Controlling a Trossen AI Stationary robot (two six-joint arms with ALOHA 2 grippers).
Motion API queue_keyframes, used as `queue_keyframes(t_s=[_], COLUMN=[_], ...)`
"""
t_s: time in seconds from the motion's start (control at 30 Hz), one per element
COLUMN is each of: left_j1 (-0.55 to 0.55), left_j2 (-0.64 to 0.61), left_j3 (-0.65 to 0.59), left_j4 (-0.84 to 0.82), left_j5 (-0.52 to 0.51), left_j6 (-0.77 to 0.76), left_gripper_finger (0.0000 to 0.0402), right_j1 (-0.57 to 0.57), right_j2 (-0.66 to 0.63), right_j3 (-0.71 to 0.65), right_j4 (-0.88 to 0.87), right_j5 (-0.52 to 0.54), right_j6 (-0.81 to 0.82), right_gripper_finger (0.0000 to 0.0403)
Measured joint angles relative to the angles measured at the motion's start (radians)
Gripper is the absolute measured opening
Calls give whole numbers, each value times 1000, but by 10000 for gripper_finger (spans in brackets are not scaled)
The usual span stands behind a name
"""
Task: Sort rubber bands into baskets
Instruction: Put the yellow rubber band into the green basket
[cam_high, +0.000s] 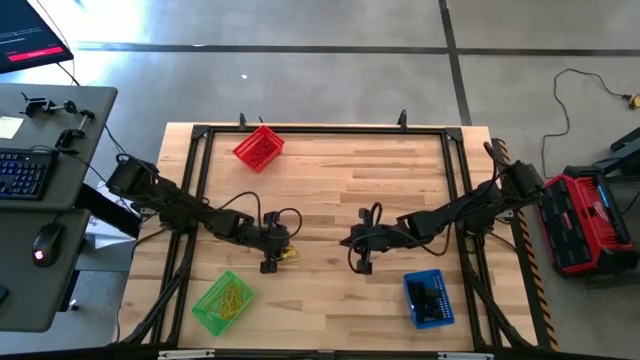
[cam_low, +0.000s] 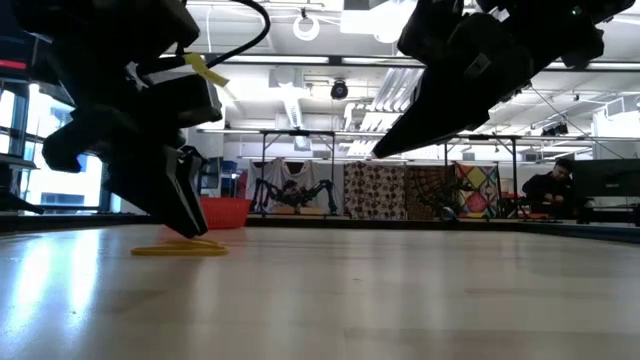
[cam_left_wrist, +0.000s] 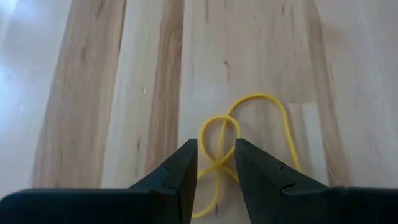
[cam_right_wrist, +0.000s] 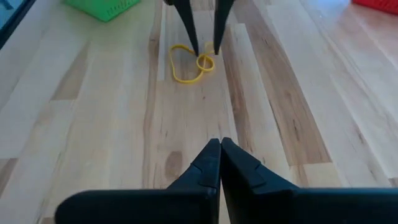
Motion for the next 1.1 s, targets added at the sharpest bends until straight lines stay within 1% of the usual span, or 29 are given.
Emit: queue_keyframes(t_s=[0.2,0.33,0.4,0.5,0.7,0.8,0.87,0.93,1.1], left_j1=[16,27,27,27,27,27,21,14,3], left_j2=[0,0,1,15,64,65,51,34,-9], left_j3=[0,0,0,0,3,3,2,0,-2], left_j4=[-1,-1,-1,-3,8,8,7,3,-7], left_j5=[-17,24,40,51,53,53,54,60,72], left_j6=[19,19,19,19,12,-4,9,41,88], left_gripper_finger=[102,102,102,102,101,100,91,73,10], right_j1=[18,29,37,46,47,47,47,47,47], right_j2=[0,0,0,0,0,0,0,0,0], right_j3=[0,0,0,0,0,0,0,0,0], right_j4=[3,13,14,15,15,15,15,15,14], right_j5=[26,29,50,79,79,79,79,79,79], right_j6=[0,18,18,8,18,18,14,8,18], right_gripper_finger=[0,0,0,0,0,0,0,0,0])
